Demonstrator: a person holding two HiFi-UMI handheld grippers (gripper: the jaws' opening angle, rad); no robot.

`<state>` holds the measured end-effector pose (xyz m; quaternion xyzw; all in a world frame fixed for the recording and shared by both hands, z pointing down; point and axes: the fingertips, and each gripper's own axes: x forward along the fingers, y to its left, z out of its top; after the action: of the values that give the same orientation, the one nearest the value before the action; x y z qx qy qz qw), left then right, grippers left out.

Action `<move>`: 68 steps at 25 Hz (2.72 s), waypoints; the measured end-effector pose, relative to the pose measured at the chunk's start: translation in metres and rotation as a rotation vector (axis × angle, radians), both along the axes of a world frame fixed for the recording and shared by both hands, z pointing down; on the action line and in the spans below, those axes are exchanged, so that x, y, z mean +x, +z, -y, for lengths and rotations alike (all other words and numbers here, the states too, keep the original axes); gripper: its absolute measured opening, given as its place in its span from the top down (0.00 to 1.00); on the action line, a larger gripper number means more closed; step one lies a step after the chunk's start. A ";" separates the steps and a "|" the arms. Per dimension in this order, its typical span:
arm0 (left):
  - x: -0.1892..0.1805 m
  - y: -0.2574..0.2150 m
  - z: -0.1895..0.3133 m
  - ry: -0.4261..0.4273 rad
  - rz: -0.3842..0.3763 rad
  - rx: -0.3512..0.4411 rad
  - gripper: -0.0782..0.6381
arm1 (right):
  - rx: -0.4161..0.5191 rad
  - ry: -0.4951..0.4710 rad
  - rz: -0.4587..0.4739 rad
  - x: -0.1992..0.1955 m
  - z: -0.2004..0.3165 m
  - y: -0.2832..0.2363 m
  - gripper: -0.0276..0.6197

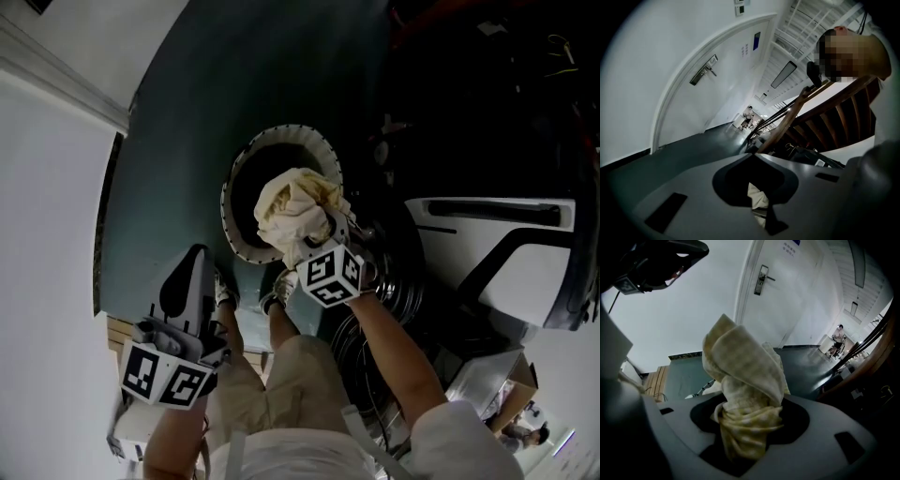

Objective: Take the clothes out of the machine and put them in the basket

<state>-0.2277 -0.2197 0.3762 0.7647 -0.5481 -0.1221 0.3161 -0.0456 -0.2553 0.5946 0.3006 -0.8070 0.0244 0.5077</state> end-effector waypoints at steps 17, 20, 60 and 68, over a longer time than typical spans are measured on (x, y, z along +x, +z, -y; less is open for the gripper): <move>-0.021 0.076 0.019 -0.023 -0.046 -0.118 0.87 | -0.155 -0.047 -0.133 -0.039 0.029 0.177 0.56; -0.030 0.085 0.018 -0.027 -0.032 -0.140 0.87 | -0.211 -0.051 -0.172 -0.039 0.022 0.204 0.54; -0.020 -0.060 0.027 -0.008 0.004 0.019 0.87 | -0.145 0.076 -0.006 0.002 0.006 -0.009 0.94; -0.011 -0.125 0.027 -0.004 -0.003 0.104 0.87 | -0.022 0.114 0.130 0.007 0.007 -0.129 0.94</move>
<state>-0.2383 -0.2464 0.2513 0.7788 -0.5421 -0.1522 0.2764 -0.0381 -0.2627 0.4655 0.3383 -0.8195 0.0817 0.4553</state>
